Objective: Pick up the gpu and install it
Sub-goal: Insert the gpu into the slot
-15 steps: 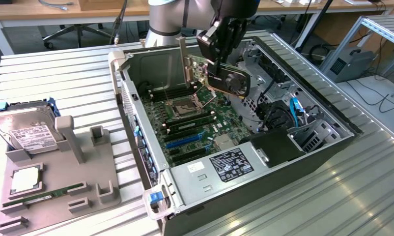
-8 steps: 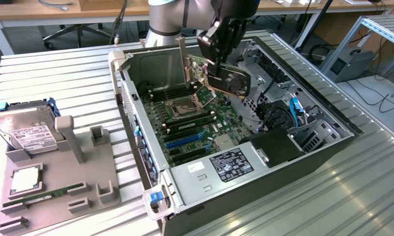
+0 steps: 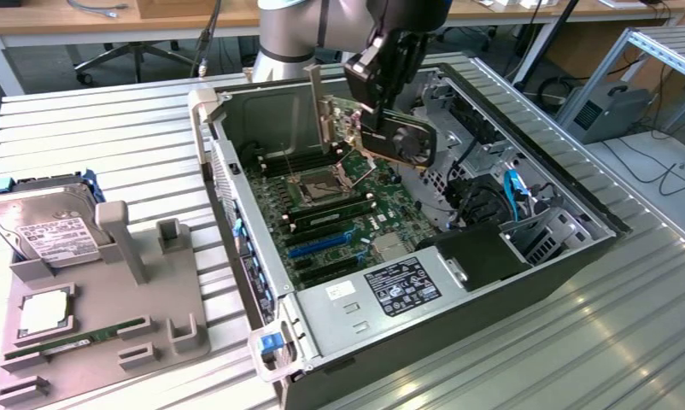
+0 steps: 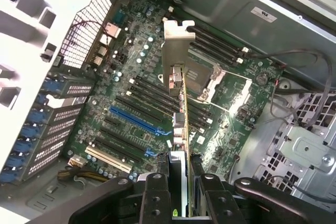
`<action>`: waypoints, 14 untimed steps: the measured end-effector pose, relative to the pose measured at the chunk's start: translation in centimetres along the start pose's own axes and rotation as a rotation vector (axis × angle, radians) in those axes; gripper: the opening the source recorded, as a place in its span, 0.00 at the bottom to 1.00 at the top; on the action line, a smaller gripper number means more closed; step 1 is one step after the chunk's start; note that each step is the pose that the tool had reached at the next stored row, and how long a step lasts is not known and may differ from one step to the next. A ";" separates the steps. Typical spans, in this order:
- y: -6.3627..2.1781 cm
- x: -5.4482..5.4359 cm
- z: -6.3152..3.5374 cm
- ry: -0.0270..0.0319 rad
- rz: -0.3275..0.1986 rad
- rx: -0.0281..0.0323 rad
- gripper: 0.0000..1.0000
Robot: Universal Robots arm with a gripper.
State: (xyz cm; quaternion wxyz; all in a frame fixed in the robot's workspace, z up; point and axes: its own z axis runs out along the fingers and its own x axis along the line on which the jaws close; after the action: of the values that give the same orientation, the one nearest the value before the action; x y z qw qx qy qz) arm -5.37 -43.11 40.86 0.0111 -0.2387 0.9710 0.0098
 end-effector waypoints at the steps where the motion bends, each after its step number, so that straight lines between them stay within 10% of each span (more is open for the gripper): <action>1: 0.00 0.0 0.00 0.0001 -0.004 -0.0001 0.27; 14: 0.00 0.0 0.00 0.0008 -0.062 -0.0016 0.27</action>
State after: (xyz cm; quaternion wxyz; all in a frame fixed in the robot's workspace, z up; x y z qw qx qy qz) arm -5.38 -43.11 40.86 0.0108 -0.2688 0.9631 0.0101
